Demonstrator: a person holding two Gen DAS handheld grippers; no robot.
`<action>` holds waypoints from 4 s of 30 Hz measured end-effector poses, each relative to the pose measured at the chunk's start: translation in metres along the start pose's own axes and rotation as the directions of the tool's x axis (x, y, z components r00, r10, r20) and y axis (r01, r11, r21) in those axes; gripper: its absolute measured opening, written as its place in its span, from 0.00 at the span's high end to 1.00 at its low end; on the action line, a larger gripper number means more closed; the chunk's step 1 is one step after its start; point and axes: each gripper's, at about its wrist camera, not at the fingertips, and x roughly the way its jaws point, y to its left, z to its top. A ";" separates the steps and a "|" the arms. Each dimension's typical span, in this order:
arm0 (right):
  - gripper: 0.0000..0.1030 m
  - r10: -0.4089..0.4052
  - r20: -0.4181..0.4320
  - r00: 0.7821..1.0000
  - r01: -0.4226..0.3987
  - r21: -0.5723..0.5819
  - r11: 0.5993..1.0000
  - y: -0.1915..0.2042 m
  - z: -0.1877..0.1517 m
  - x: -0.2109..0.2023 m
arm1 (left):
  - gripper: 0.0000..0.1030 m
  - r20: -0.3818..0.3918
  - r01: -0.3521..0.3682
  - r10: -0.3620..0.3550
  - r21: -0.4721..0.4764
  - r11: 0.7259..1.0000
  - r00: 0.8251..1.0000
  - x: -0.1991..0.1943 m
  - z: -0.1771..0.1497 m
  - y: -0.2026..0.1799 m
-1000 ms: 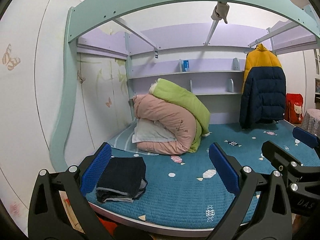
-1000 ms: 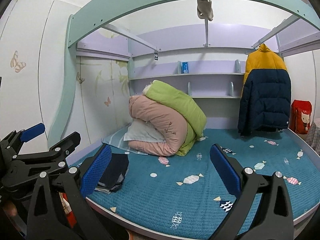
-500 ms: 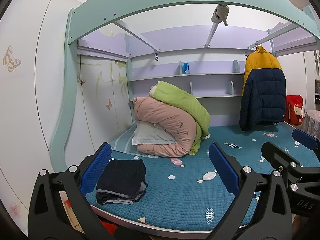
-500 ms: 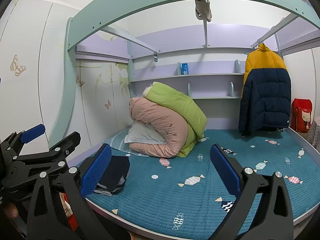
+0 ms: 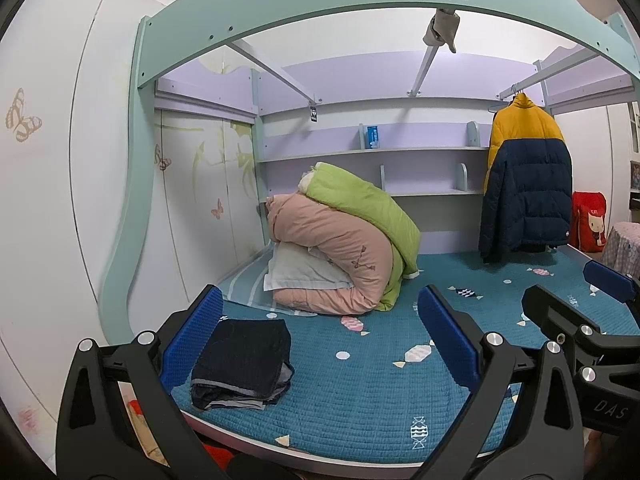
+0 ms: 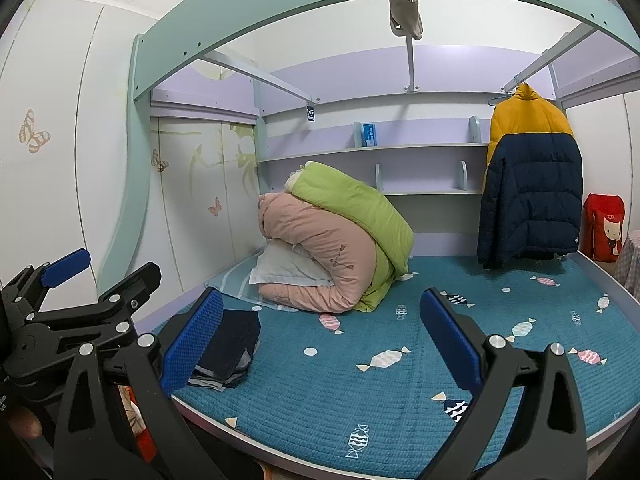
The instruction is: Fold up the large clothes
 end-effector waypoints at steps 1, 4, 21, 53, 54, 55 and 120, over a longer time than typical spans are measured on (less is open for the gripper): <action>0.07 0.000 0.000 1.000 0.000 0.001 1.000 0.000 0.000 0.000 | 0.05 -0.001 0.000 0.000 -0.001 1.000 1.000 0.000 0.001 -0.001; 0.07 0.005 -0.002 1.000 -0.005 0.006 1.000 -0.001 0.000 0.000 | 0.05 0.002 0.000 0.000 -0.001 1.000 1.000 0.000 0.000 -0.001; 0.07 0.006 -0.015 1.000 -0.006 0.008 1.000 -0.001 -0.002 0.001 | 0.05 -0.004 -0.005 0.005 -0.004 1.000 1.000 -0.003 0.000 -0.003; 0.07 0.016 -0.021 1.000 -0.016 0.011 1.000 0.003 -0.002 0.002 | 0.05 -0.004 -0.012 0.012 -0.007 1.000 1.000 -0.004 0.001 -0.004; 0.07 0.016 -0.021 1.000 -0.016 0.011 1.000 0.003 -0.001 0.002 | 0.05 -0.002 -0.012 0.012 -0.007 1.000 1.000 -0.005 0.001 -0.004; 0.07 0.016 -0.021 1.000 -0.016 0.010 1.000 0.003 -0.001 0.002 | 0.05 -0.001 -0.011 0.011 -0.009 1.000 1.000 -0.005 0.001 -0.004; 0.07 0.029 -0.034 0.999 -0.028 0.030 0.999 0.005 0.000 0.009 | 0.05 -0.007 -0.058 0.058 -0.017 0.998 0.998 -0.014 0.000 -0.011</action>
